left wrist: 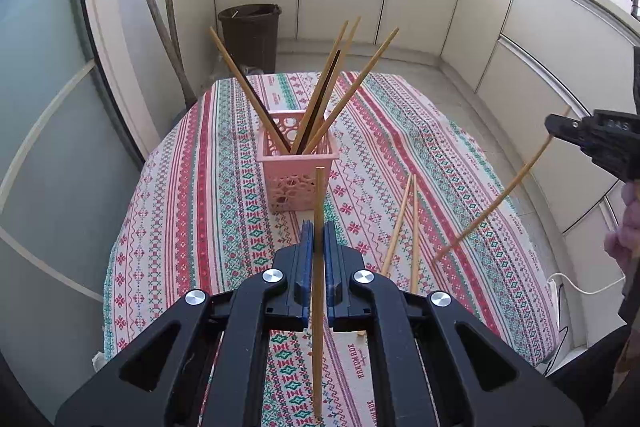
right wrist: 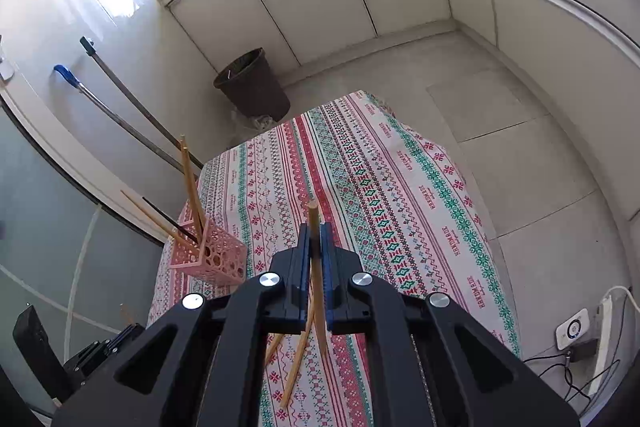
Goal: Organize utensils
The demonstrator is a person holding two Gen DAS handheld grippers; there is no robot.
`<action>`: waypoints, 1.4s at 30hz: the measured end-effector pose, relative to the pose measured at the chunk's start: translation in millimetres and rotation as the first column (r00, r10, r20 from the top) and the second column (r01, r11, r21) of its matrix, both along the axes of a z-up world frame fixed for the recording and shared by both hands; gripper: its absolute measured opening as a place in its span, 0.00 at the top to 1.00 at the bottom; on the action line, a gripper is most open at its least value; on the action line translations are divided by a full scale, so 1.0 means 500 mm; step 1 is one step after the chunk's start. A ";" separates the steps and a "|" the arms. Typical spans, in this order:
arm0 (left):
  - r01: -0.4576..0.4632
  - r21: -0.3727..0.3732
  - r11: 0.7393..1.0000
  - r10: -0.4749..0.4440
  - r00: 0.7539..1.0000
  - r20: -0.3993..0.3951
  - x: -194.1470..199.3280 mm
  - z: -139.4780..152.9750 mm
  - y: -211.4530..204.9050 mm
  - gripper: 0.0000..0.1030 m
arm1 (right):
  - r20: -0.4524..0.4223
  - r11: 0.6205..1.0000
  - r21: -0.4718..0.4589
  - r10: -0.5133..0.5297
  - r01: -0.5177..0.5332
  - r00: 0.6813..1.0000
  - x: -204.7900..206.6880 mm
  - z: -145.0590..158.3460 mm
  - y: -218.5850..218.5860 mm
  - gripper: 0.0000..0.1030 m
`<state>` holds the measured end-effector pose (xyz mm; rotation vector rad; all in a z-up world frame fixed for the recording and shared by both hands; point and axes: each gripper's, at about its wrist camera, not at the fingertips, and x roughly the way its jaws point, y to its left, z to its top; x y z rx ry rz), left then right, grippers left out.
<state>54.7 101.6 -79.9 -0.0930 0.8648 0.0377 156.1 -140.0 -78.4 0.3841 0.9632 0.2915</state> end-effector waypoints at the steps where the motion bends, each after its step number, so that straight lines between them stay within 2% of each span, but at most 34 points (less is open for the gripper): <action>1: 0.004 0.002 1.000 -0.004 1.000 0.004 -0.001 0.003 -0.003 0.95 | 0.002 1.000 0.009 0.001 -0.001 1.000 -0.008 0.005 -0.008 0.95; 8: 0.005 -0.023 1.000 -0.004 0.998 0.067 -0.020 0.040 -0.002 0.95 | 0.035 0.994 0.108 -0.031 0.027 0.999 -0.038 0.039 -0.060 0.95; 14: -0.048 -0.042 0.998 0.054 0.985 0.166 -0.032 0.102 0.015 0.95 | 0.091 0.986 0.162 -0.042 0.027 0.995 -0.048 0.075 -0.083 0.95; 20: -0.099 -0.042 0.994 0.106 0.961 0.256 -0.020 0.180 0.039 0.95 | 0.063 0.983 0.181 -0.050 0.038 0.997 -0.041 0.063 -0.097 0.95; 26: -0.120 -0.014 0.993 0.118 0.947 0.299 0.003 0.259 0.054 0.95 | 0.045 0.979 0.200 -0.054 0.044 0.998 -0.032 0.056 -0.105 0.94; 32: -0.139 0.011 0.990 0.127 0.929 0.347 0.016 0.305 0.056 0.95 | 0.032 0.976 0.215 -0.032 0.025 0.999 -0.028 0.048 -0.100 0.94; 38: -0.177 -0.020 0.984 0.173 0.926 0.335 0.028 0.303 0.070 0.95 | 0.019 0.975 0.220 -0.025 0.021 1.000 -0.023 0.038 -0.104 0.94; 41: -0.228 -0.080 0.970 0.241 0.939 0.245 0.043 0.249 0.111 0.95 | 0.004 0.975 0.222 -0.032 0.030 0.999 -0.020 0.029 -0.112 0.94; 42: -0.241 -0.113 0.964 0.258 0.949 0.180 0.054 0.215 0.130 0.95 | 0.000 0.974 0.225 -0.034 0.034 0.999 -0.019 0.027 -0.115 0.94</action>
